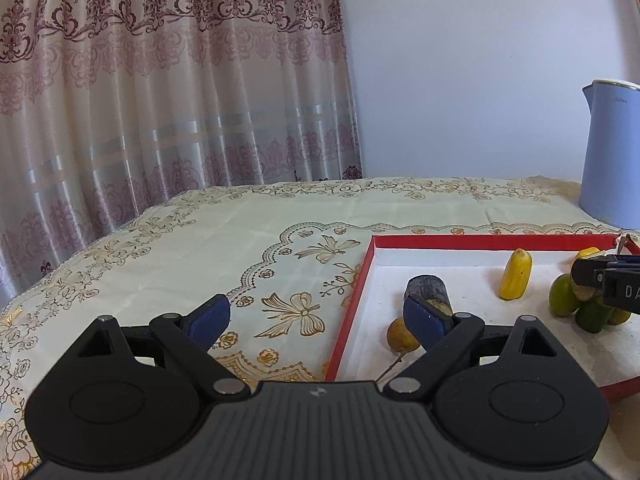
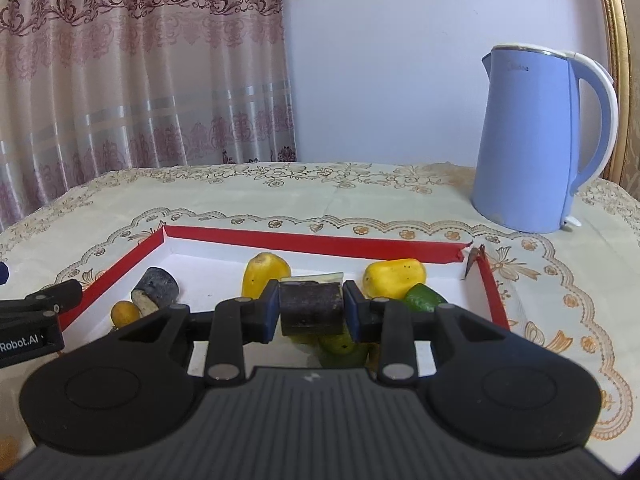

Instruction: Organize fruits

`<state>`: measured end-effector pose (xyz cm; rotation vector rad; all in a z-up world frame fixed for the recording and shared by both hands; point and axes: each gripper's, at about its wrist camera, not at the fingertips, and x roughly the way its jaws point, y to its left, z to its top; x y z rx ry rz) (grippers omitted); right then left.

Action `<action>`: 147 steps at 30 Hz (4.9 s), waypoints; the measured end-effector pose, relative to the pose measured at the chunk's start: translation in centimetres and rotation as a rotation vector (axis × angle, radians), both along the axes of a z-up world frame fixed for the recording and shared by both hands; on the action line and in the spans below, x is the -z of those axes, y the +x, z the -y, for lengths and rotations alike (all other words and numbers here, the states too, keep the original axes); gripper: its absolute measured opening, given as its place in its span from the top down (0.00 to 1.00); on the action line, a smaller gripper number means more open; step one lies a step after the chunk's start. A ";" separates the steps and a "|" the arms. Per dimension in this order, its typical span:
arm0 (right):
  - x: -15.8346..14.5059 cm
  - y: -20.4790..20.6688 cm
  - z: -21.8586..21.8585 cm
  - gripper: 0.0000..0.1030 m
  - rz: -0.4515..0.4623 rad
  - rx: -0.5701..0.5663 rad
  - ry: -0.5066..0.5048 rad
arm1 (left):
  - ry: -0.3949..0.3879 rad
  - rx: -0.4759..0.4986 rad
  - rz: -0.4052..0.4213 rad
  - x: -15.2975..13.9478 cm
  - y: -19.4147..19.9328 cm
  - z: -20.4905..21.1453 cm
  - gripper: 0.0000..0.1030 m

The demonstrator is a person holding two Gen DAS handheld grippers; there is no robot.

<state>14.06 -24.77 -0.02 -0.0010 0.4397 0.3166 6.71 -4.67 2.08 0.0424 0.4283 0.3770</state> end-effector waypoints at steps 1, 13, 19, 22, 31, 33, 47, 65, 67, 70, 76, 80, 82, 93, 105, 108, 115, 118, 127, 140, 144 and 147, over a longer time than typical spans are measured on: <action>0.0 0.0 0.1 0.69 -0.001 0.001 0.005 | -0.001 0.002 0.000 0.0 0.0 0.0 0.09; -0.3 -0.6 -0.1 0.70 0.018 -0.030 0.035 | -0.003 0.016 0.002 0.0 0.0 0.1 0.09; -0.4 -0.6 0.0 0.70 0.016 -0.033 0.035 | -0.002 0.006 0.006 0.0 0.2 0.0 0.09; -0.4 -0.7 -0.1 0.69 0.014 -0.036 0.027 | 0.000 0.011 0.003 0.1 0.2 0.1 0.09; -0.2 -0.7 -0.5 0.59 0.005 -0.037 0.002 | 0.011 0.015 -0.012 0.3 0.3 0.3 0.09; -0.3 -0.8 -0.6 0.50 0.010 -0.036 -0.003 | 0.006 0.016 -0.015 0.3 0.4 0.2 0.09; -1.6 -1.9 1.9 0.09 0.011 0.032 0.104 | -0.041 0.010 -0.035 0.4 0.7 -0.5 0.09; 1.0 -11.9 2.1 0.00 -0.090 0.049 -0.167 | -0.038 0.014 -0.056 0.7 0.8 -0.2 0.09; 1.3 -11.5 2.2 0.00 -0.131 0.041 -0.150 | -0.033 0.011 -0.062 0.7 0.8 -0.1 0.09; 1.7 -11.2 2.1 0.00 -0.138 0.079 -0.169 | -0.047 0.030 -0.073 0.5 0.1 0.0 0.09; 2.9 -10.0 2.4 0.00 -0.163 0.125 -0.199 | -0.068 0.123 -0.114 0.6 -1.1 1.3 0.09; 3.4 -9.1 3.1 0.00 -0.198 0.123 -0.148 | -0.039 0.136 -0.125 1.0 -1.3 2.2 0.08; 3.5 -8.9 3.4 0.00 -0.209 0.127 -0.123 | -0.031 0.135 -0.121 1.0 -1.3 2.4 0.07; 3.6 -8.8 3.4 0.00 -0.194 0.138 -0.128 | -0.089 0.139 -0.109 1.2 -1.3 1.6 0.07; 3.7 -8.8 3.5 0.00 -0.201 0.137 -0.119 | -0.093 0.125 -0.108 1.4 -1.2 1.4 0.01; 3.7 -8.8 3.5 0.00 -0.201 0.137 -0.118 | -0.106 0.128 -0.109 1.4 -1.1 1.3 0.01; 3.7 -8.8 3.5 0.00 -0.202 0.137 -0.118 | -0.136 0.133 -0.111 1.5 -1.2 0.8 0.01; 3.7 -8.8 3.5 0.00 -0.202 0.137 -0.118 | -0.133 0.134 -0.111 1.5 -1.2 0.8 0.01; 3.7 -8.8 3.5 0.00 -0.202 0.137 -0.118 | -0.141 0.136 -0.113 1.5 -1.1 0.7 0.01; 3.7 -8.8 3.5 0.00 -0.201 0.137 -0.118 | -0.156 0.125 -0.116 1.5 -1.1 0.2 0.01; 3.7 -8.8 3.5 0.00 -0.201 0.137 -0.117 | -0.139 0.124 -0.115 1.5 -1.1 0.4 0.01; 3.7 -8.8 3.5 0.00 -0.202 0.137 -0.117 | -0.135 0.123 -0.115 1.5 -1.2 0.6 0.01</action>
